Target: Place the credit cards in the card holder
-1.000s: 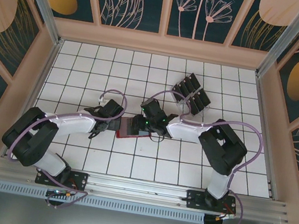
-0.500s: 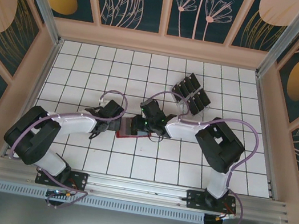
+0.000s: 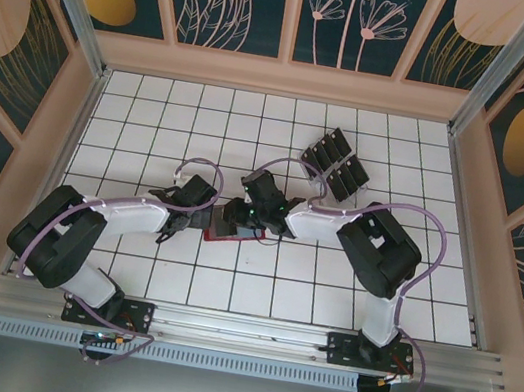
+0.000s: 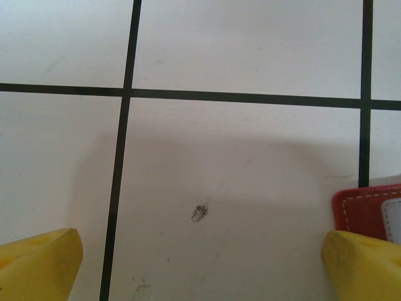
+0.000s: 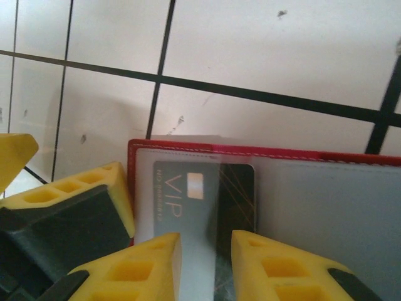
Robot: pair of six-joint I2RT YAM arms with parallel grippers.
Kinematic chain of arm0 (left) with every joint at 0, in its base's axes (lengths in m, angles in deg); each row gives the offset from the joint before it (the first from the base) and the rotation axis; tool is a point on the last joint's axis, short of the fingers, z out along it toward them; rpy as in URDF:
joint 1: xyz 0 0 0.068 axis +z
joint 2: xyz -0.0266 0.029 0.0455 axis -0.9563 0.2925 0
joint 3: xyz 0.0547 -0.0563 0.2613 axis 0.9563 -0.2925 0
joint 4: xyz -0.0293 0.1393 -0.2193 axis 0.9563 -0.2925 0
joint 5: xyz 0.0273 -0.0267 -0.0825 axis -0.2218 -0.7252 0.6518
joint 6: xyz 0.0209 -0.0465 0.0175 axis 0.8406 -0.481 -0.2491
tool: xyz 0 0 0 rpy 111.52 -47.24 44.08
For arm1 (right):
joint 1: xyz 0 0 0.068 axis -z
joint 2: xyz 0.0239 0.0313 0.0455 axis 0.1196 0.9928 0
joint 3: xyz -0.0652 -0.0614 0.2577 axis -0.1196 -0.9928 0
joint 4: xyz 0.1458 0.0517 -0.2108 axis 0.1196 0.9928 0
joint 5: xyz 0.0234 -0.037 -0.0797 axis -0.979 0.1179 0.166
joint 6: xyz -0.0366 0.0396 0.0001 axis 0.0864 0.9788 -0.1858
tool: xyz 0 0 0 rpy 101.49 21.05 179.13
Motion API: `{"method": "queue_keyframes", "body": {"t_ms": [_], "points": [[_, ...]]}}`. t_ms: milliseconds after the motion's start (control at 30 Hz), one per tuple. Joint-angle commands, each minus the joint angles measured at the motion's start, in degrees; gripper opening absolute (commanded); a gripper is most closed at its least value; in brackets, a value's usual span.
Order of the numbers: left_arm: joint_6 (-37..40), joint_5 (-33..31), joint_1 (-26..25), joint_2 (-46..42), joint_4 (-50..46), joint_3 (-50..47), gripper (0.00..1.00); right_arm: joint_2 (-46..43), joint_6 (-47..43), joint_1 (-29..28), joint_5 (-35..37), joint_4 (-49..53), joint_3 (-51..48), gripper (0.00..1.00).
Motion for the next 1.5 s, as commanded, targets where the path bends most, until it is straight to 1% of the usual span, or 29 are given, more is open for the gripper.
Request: {"method": "queue_keyframes", "body": {"t_ms": [0,67,233,333,467,1200,1467], "points": [[0.18,0.75,0.36,0.43,0.52,-0.72,0.99,0.23,0.94,-0.53,-1.51,-1.62,1.72,0.27],[0.04,0.6,0.34,-0.55,-0.1,-0.5,0.98,-1.25,1.06,-0.53,-0.95,-1.67,1.27,0.28],[-0.25,-0.48,0.39,-4.07,-2.26,-0.28,0.99,-5.31,1.0,-0.24,2.01,-0.76,-1.39,0.34],[-0.44,-0.3,0.35,-5.12,-3.43,-0.58,0.99,-5.92,0.64,-0.26,3.3,0.13,-2.53,0.38],[-0.96,0.14,0.39,-5.75,-4.18,-1.48,0.99,-5.72,0.84,-0.21,3.25,-0.5,-4.08,0.4],[-1.6,2.26,0.32,-2.8,-2.44,-3.0,0.98,-1.89,1.51,-1.19,0.8,-1.48,-3.87,0.39],[-1.47,2.83,0.35,-2.28,-1.73,-3.27,0.99,-0.57,1.6,-2.05,0.26,-0.92,-2.06,0.36]]}}
